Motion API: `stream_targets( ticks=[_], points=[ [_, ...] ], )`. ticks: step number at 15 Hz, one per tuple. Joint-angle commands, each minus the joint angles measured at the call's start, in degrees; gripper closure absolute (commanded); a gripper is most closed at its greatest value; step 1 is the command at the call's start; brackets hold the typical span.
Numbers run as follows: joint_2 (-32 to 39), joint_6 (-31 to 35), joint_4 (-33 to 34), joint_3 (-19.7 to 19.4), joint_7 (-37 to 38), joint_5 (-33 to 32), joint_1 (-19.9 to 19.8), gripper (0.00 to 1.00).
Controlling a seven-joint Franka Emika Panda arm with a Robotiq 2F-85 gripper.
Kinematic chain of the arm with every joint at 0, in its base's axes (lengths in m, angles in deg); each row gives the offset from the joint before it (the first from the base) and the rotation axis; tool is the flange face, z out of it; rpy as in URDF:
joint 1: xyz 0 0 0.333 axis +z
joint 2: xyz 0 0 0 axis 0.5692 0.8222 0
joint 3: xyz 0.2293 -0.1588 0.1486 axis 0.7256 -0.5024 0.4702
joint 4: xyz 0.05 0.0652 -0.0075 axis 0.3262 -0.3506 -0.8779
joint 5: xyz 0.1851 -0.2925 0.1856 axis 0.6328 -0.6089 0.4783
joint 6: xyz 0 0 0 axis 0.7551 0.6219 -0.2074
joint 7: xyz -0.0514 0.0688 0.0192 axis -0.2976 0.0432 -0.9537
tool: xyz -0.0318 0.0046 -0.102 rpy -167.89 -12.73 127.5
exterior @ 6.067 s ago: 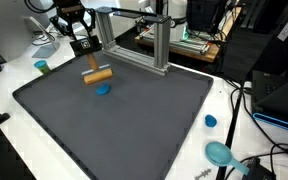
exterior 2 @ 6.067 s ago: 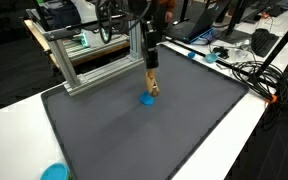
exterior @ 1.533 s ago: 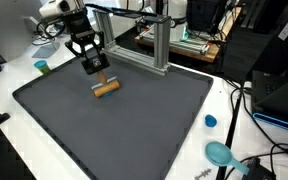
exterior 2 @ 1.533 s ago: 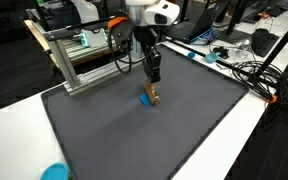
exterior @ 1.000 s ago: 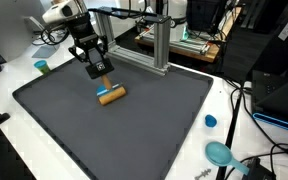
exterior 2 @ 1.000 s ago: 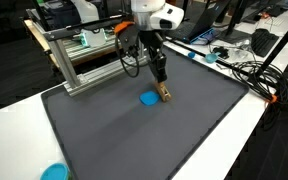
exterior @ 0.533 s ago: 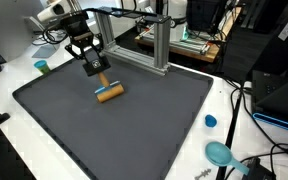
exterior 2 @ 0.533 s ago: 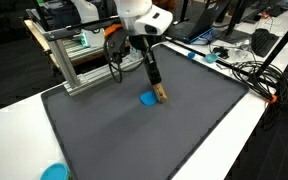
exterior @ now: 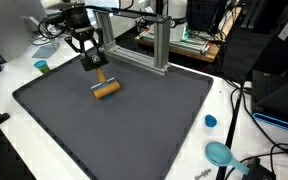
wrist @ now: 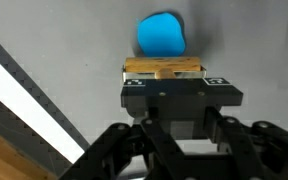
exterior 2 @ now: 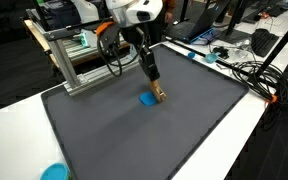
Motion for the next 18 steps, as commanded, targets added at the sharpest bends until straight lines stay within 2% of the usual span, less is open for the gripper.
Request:
stream_targets(
  ticks=[1, 5, 6, 7, 8, 12, 18],
  points=[
    [-3.7, 2.4, -4.4, -0.5, -3.5, 2.6, 0.1, 0.79],
    [-2.8, 2.0, -3.9, -1.6, -0.1, 3.0, 0.4, 0.79],
    [-1.5, 1.4, -2.9, -1.8, -0.7, 1.0, 0.8, 0.54],
    [-1.5, 1.4, -3.0, -2.0, -0.3, 1.2, 0.8, 0.54],
    [-1.5, 1.4, -3.0, -2.0, -0.1, 1.3, 0.8, 0.79],
    [2.9, 0.8, 0.3, -3.7, 8.8, -3.9, 2.7, 0.79],
    [4.5, 0.0, 2.5, -5.4, 18.6, -12.0, 4.4, 0.79]
  ],
)
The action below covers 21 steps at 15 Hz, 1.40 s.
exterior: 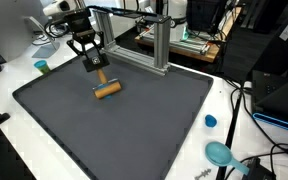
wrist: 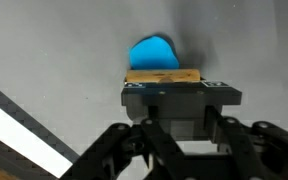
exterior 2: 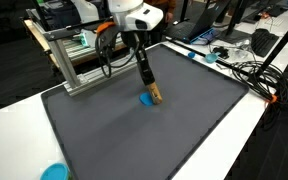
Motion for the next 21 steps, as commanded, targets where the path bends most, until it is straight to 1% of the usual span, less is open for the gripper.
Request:
stream_targets(
  ticks=[1, 5, 9, 11, 15, 19, 21],
  points=[
    [3.0, 0.3, 1.9, -2.5, 5.1, -7.3, 1.1, 0.79],
    [3.0, -1.8, 2.8, -3.6, 7.6, -12.9, 1.2, 0.79],
    [4.1, -3.1, 2.6, -2.7, 7.4, -15.4, 1.9, 0.79],
    [4.3, -3.1, 2.5, -3.0, 8.6, -17.6, 2.6, 0.79],
    [4.7, -2.9, 3.0, -4.1, 14.9, -23.6, 4.1, 0.79],
    [5.2, -3.9, 3.5, -3.8, 18.3, -26.0, 4.2, 0.79],
    [4.5, -5.2, 4.7, -2.8, 17.5, -23.3, 2.9, 0.79]
  ],
)
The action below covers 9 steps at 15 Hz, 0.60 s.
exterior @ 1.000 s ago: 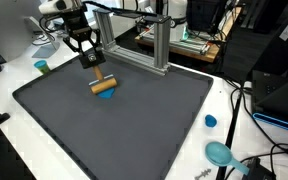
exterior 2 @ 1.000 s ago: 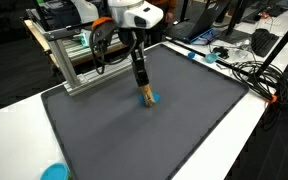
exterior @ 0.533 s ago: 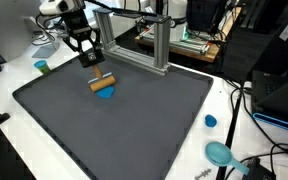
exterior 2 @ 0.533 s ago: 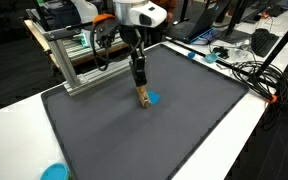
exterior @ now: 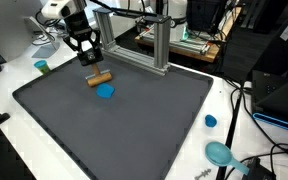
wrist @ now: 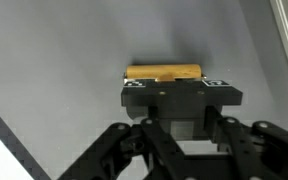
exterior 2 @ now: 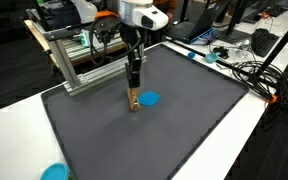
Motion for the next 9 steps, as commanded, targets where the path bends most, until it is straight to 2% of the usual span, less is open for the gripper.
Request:
stream_targets(
  ticks=[1, 3, 5, 6, 9],
  points=[
    [2.8, -1.9, 2.2, 0.9, -0.6, 3.5, -2.0, 0.79],
    [-1.6, -4.1, 2.5, 2.3, -2.8, 10.9, -4.2, 0.79],
    [-5.4, -6.2, 2.8, 2.3, -1.8, 15.4, -4.8, 0.79],
    [-7.1, -8.6, 3.8, 1.6, 0.5, 16.0, -4.5, 0.79],
    [-12.0, -15.4, 6.3, -1.5, 13.9, 11.2, -2.6, 0.79]
  ],
)
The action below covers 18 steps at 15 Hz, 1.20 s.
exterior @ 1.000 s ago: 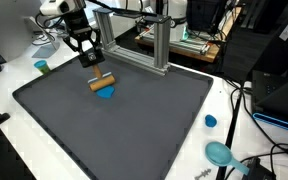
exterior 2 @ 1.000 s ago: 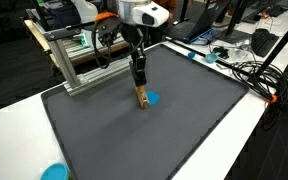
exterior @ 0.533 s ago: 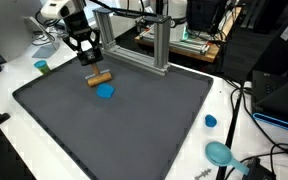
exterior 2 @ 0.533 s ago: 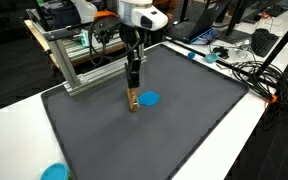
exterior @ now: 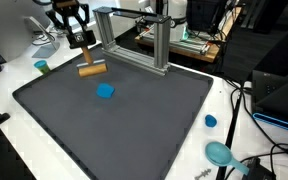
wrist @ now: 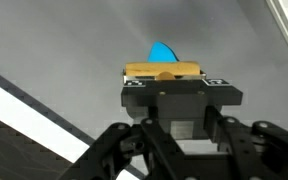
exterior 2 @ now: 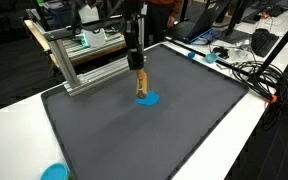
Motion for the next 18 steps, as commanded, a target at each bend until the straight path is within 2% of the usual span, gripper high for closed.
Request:
stream_targets(
  ticks=[1, 4, 6, 9, 10, 11, 14, 15, 16, 18],
  points=[
    [-8.0, -8.2, 0.8, -2.1, 13.3, -2.9, 1.6, 0.79],
    [-12.0, -12.4, 0.3, -1.7, 19.8, -3.2, 2.9, 0.79],
    [-14.0, -14.3, -1.6, -1.1, 18.7, -0.9, 4.1, 0.79],
    [-16.2, -11.3, -6.5, -0.5, 20.1, 0.0, 6.3, 0.79],
    [-13.2, -13.4, -2.1, -1.2, 19.5, -1.5, 6.0, 0.79],
    [-13.3, -13.3, -2.8, -1.1, 19.6, -1.5, 6.5, 0.54],
    [-12.8, -13.3, -2.8, -1.3, 19.6, -1.5, 6.5, 0.54],
    [-12.8, -13.3, -2.8, -1.4, 19.6, -1.5, 6.4, 0.79],
    [-13.5, -10.5, -4.1, -1.9, 25.7, -1.9, 6.1, 0.79],
    [-14.4, -9.3, -6.1, -2.6, 29.1, -0.2, 5.6, 0.79]
  ],
)
